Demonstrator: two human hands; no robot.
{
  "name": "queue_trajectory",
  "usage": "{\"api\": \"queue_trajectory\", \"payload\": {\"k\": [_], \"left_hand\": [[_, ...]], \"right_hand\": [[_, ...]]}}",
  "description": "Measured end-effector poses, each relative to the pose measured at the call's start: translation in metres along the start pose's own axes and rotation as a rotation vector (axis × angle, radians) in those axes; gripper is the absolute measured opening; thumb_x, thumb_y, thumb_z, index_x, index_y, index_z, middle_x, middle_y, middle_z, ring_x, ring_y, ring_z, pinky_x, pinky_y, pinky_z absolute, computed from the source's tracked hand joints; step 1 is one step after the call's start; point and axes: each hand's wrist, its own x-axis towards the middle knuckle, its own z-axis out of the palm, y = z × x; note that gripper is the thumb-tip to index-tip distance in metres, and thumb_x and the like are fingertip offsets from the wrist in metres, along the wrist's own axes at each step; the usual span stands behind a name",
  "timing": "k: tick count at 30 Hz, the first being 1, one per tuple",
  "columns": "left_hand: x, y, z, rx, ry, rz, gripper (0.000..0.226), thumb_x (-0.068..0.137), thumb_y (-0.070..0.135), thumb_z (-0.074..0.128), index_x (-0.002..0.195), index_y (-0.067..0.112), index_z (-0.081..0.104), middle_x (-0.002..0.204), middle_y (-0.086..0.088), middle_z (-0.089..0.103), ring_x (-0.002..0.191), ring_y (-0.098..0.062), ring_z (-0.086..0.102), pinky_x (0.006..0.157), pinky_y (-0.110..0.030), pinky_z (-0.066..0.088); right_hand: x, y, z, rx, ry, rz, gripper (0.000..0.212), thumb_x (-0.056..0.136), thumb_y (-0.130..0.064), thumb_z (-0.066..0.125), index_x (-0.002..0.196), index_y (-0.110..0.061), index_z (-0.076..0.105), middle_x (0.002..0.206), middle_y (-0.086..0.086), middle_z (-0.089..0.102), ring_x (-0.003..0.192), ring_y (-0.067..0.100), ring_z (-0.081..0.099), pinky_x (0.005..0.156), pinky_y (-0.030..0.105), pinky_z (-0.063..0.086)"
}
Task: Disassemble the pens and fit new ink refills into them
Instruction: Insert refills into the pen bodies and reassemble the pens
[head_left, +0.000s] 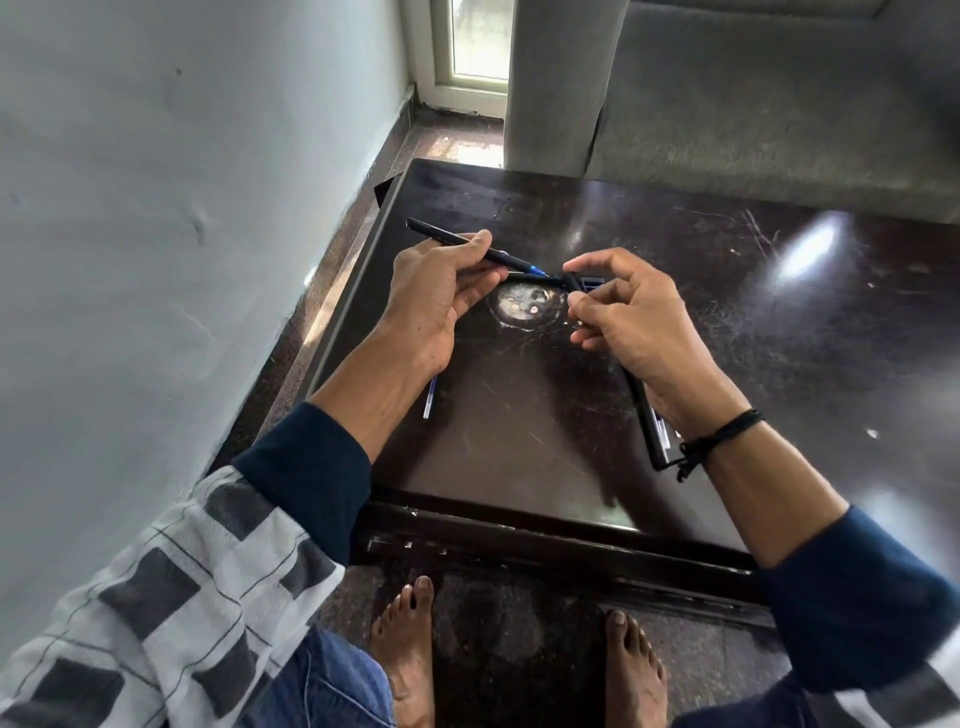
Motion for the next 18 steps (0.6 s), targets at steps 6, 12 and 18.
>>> {"api": "queue_trajectory", "payload": {"k": [6,12,18], "left_hand": [[-0.0018,0.0016,0.0025,0.013,-0.022,-0.010,0.008,0.089,0.009,0.074,0.090,0.005,0.067,0.096,-0.019,0.076,0.086,-0.028,0.076,0.071,-0.024,0.058],[-0.0054,-0.0010,0.0045,0.045,-0.070,-0.016,0.008,0.090,0.010,0.073,0.090,0.006,0.067,0.103,-0.025,0.074,0.090,-0.033,0.076,0.071,-0.025,0.059],[-0.0098,-0.0052,0.0089,0.122,-0.158,-0.036,0.006,0.090,0.009,0.073,0.093,0.007,0.068,0.085,-0.011,0.076,0.082,-0.025,0.076,0.070,-0.026,0.060]], "right_hand": [[0.0004,0.0034,0.0033,-0.085,0.000,-0.075,0.026,0.091,-0.018,0.074,0.100,-0.042,0.073,0.075,-0.014,0.068,0.065,0.008,0.067,0.071,0.033,0.056],[0.0012,0.0063,0.0059,-0.107,0.000,-0.109,0.021,0.092,-0.020,0.074,0.103,-0.038,0.074,0.081,-0.008,0.071,0.064,0.005,0.066,0.068,0.027,0.052],[0.0014,0.0071,0.0079,-0.138,0.015,-0.124,0.018,0.091,-0.022,0.076,0.100,-0.037,0.073,0.079,-0.015,0.072,0.063,0.003,0.068,0.065,0.027,0.051]]}}
